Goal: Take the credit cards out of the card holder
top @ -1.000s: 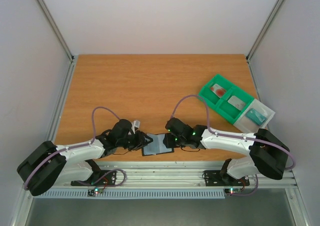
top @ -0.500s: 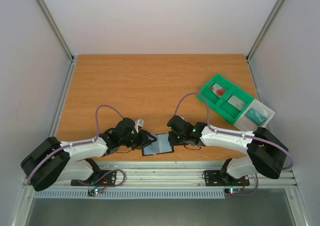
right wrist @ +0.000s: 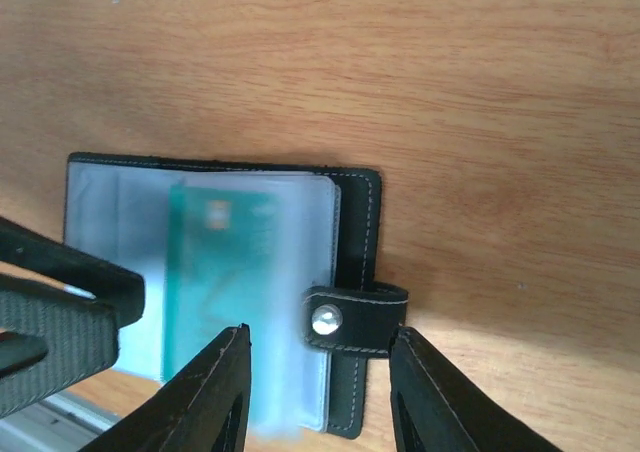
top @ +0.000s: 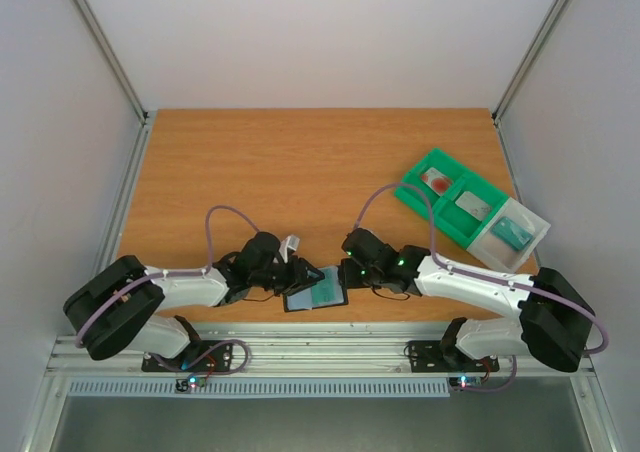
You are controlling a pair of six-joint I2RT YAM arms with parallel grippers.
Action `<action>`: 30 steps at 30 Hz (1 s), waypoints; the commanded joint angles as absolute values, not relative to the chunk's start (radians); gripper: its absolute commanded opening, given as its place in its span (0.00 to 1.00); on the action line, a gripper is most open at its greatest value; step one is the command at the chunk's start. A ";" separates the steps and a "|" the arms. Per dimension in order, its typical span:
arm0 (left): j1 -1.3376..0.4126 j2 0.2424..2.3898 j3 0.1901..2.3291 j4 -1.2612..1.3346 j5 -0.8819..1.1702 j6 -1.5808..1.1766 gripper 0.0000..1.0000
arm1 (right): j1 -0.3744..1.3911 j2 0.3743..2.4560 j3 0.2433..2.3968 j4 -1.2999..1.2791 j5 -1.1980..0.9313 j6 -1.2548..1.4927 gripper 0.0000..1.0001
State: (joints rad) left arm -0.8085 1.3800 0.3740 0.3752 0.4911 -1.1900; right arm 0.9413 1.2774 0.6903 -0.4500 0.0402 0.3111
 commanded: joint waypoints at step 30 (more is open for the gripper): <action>-0.802 1.343 0.332 0.294 0.350 -1.118 0.31 | 0.936 1.476 0.721 -0.324 -0.114 0.340 0.10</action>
